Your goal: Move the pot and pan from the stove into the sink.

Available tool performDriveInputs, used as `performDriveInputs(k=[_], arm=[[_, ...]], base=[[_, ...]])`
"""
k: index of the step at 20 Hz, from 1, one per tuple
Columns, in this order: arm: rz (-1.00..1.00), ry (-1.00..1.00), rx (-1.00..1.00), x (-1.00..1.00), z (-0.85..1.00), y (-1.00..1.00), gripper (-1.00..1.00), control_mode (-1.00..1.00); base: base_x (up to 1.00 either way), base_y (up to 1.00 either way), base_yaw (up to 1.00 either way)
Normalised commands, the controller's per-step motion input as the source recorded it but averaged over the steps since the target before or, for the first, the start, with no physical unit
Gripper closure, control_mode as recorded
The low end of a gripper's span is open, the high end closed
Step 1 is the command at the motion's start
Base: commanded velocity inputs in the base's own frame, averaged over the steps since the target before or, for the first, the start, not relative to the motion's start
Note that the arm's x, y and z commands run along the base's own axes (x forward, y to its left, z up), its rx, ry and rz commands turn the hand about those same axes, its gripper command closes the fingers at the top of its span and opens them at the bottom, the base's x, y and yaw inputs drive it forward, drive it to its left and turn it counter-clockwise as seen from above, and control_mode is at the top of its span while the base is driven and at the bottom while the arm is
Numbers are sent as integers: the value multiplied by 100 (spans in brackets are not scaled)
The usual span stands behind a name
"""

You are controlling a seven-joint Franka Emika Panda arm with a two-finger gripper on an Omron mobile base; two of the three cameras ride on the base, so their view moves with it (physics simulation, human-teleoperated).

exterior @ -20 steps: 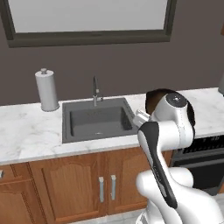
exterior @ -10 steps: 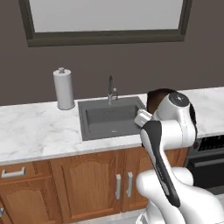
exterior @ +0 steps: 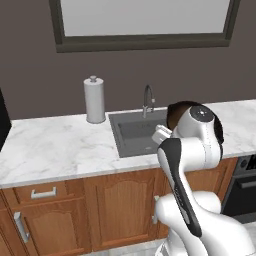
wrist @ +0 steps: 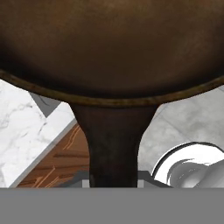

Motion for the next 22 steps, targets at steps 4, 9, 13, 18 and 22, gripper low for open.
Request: performDriveInputs(k=[4,9,13,18,22], arm=[[0,0,0,0,0,0,100,100],[0,0,0,0,0,0,100,100],[0,0,0,0,0,0,100,100],[0,0,0,0,0,0,100,100],[0,0,0,0,0,0,100,100]], base=[[0,-1,0],[-1,-42,0],[1,0,0],[41,0,-1],[66,0,0]])
